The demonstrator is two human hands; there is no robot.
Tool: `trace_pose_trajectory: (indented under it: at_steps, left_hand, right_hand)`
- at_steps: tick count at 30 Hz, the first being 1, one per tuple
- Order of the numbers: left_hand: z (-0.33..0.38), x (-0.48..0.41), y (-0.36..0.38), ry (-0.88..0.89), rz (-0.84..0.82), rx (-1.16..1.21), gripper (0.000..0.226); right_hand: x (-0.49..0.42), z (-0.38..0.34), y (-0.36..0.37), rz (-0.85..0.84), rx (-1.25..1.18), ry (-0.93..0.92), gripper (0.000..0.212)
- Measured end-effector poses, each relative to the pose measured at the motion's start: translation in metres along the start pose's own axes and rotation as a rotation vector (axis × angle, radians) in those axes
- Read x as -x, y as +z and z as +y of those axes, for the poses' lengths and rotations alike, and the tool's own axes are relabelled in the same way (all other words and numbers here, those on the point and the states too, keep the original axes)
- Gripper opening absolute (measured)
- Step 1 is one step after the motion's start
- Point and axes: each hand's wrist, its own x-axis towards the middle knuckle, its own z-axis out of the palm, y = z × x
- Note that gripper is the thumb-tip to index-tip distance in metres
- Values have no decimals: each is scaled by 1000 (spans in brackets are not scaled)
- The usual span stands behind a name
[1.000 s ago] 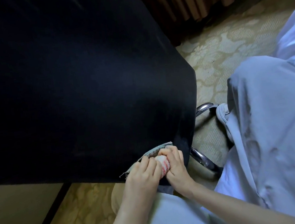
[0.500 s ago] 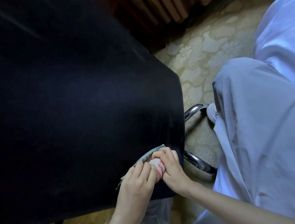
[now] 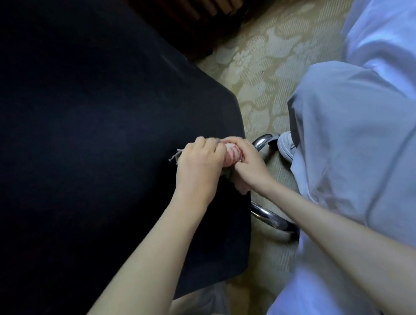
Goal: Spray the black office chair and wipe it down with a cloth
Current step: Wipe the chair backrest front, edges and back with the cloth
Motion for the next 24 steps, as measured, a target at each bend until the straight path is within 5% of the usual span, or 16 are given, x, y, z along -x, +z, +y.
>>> trace_pose_trajectory:
  at_steps: [13, 24]
  left_hand:
    - [5, -37, 23, -3, -215, 0, 23]
    - [45, 87, -17, 32, -406, 35, 22]
  right_hand:
    - [-27, 25, 3, -94, 21, 159, 58]
    - [113, 33, 42, -157, 68, 235, 46]
